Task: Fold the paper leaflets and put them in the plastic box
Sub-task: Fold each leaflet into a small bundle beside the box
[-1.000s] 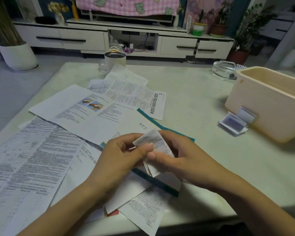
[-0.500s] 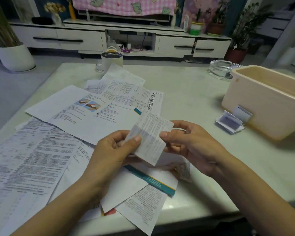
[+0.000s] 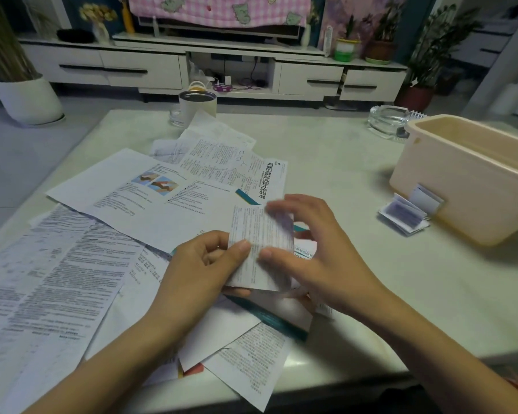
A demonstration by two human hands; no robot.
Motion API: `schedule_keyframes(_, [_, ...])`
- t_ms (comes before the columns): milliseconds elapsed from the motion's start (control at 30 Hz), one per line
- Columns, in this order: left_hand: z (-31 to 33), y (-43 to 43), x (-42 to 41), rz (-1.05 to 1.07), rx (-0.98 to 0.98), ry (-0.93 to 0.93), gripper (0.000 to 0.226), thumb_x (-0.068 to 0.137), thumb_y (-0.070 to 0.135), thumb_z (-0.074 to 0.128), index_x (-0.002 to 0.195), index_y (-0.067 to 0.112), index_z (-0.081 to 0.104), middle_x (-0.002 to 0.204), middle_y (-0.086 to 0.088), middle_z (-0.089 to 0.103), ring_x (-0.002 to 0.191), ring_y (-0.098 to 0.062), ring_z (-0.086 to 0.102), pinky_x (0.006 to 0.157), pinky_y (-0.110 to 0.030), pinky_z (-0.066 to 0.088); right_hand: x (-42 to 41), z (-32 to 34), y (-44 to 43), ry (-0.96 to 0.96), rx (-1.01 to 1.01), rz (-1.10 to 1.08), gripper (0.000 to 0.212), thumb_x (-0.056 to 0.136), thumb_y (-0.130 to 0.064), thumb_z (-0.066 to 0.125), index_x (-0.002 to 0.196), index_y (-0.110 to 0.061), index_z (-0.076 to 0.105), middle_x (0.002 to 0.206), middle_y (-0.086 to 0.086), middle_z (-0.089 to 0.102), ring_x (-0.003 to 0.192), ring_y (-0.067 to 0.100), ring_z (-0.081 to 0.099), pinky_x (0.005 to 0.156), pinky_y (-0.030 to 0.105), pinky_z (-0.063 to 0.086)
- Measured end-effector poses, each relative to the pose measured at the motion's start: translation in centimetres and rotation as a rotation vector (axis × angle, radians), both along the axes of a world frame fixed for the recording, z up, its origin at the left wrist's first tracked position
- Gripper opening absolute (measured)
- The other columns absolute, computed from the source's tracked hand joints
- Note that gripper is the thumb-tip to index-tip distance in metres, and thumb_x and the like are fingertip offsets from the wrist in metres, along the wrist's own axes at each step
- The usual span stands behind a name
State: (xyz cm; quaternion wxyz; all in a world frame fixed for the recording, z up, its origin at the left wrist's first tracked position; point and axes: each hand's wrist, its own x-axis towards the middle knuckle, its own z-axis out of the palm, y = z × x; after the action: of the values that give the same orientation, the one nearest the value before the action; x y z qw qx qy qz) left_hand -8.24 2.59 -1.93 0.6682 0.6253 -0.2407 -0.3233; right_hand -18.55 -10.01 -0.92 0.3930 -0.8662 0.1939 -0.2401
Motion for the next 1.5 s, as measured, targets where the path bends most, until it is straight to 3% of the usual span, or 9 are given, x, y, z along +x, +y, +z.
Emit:
schedule_keyframes(133, [0.0,-0.1,0.2,0.025,-0.054,-0.082,0.011,0.080,0.021,0.059,0.081,0.014,0.067,0.067,-0.003,0.071,0.058,-0.010,0.065,0.051,-0.016,0.051,0.1,-0.5,-0.1,0.077,-0.236,0.123,0.048,0.081,-0.050,0.052,0.120,-0.025,0.060,0.128,-0.008,0.055,0.117,0.000,0.044,0.100,0.013,0.031])
schedule_keyframes(267, [0.0,-0.1,0.2,0.035,-0.086,-0.126,0.019,0.073,0.029,0.057,0.080,0.013,0.067,0.064,0.000,0.069,0.056,-0.009,0.064,0.052,-0.016,0.052,0.1,-0.2,0.0,0.113,-0.101,0.194,0.030,0.085,-0.038,0.051,0.105,-0.021,0.065,0.089,-0.005,0.068,0.081,0.007,0.058,0.075,0.022,0.047])
schedule_keyframes(500, [-0.4,0.1,1.4,0.171,0.118,-0.550,0.012,0.078,0.037,0.066,0.076,0.026,0.062,0.066,0.011,0.064,0.062,0.001,0.058,0.056,-0.008,0.043,0.2,-0.4,-0.4,0.127,-0.059,0.175,0.025,0.081,-0.033,0.051,0.087,-0.014,0.067,0.069,-0.012,0.059,0.065,0.004,0.053,0.064,0.025,0.046])
schedule_keyframes(633, [-0.6,0.2,1.6,0.035,0.121,-0.541,0.016,0.084,0.042,0.062,0.076,0.028,0.064,0.072,0.016,0.067,0.065,0.001,0.059,0.057,-0.011,0.045,0.2,-0.5,-0.4,0.153,0.239,0.217,0.015,0.086,-0.024,0.062,0.087,-0.010,0.063,0.068,-0.002,0.058,0.060,0.012,0.055,0.057,0.034,0.050])
schedule_keyframes(767, [-0.2,0.2,0.8,0.066,0.066,-0.526,0.020,0.087,0.018,0.060,0.067,0.020,0.062,0.056,0.017,0.061,0.050,0.004,0.052,0.051,-0.007,0.038,0.3,-0.4,0.1,0.112,0.303,0.216,0.019,0.091,-0.027,0.059,0.080,-0.012,0.062,0.067,-0.005,0.054,0.059,0.005,0.047,0.053,0.017,0.040])
schedule_keyframes(1000, [-0.3,-0.4,-0.9,0.077,0.025,-0.306,0.040,0.091,0.036,0.054,0.060,0.010,0.050,0.047,0.006,0.045,0.047,-0.012,0.043,0.045,-0.025,0.036,1.4,-2.2,2.5,-0.047,0.045,-0.060,0.056,0.090,-0.060,0.038,0.052,-0.019,0.039,0.049,-0.008,0.040,0.050,0.009,0.036,0.050,0.021,0.028])
schedule_keyframes(1200, [0.4,-0.3,-1.7,-0.046,0.190,-0.149,0.067,0.079,0.060,0.021,0.046,0.016,0.059,0.033,0.002,0.042,0.027,-0.007,0.037,0.032,-0.013,0.030,1.9,-2.6,2.9,-0.203,-0.092,-0.089,0.049,0.086,-0.053,0.042,0.047,-0.026,0.030,0.043,-0.008,0.031,0.045,0.011,0.031,0.048,0.023,0.026])
schedule_keyframes(1400, [-0.3,-0.5,-1.5,0.143,-0.007,-0.555,0.056,0.084,0.054,0.040,0.044,0.015,0.046,0.041,-0.001,0.049,0.036,-0.007,0.044,0.042,-0.016,0.036,2.3,-2.2,3.0,-0.331,0.422,-0.245,0.055,0.089,-0.043,0.054,0.050,-0.007,0.038,0.053,0.005,0.040,0.053,0.013,0.037,0.049,0.024,0.030])
schedule_keyframes(1500, [-0.6,-0.3,-1.5,0.214,-0.026,-0.583,0.045,0.083,0.047,0.042,0.046,0.021,0.045,0.048,0.001,0.054,0.038,-0.008,0.050,0.040,-0.012,0.036,2.1,-2.1,3.0,-0.319,0.509,-0.237,0.054,0.086,-0.053,0.051,0.054,-0.010,0.040,0.062,0.009,0.050,0.060,0.014,0.046,0.053,0.022,0.035])
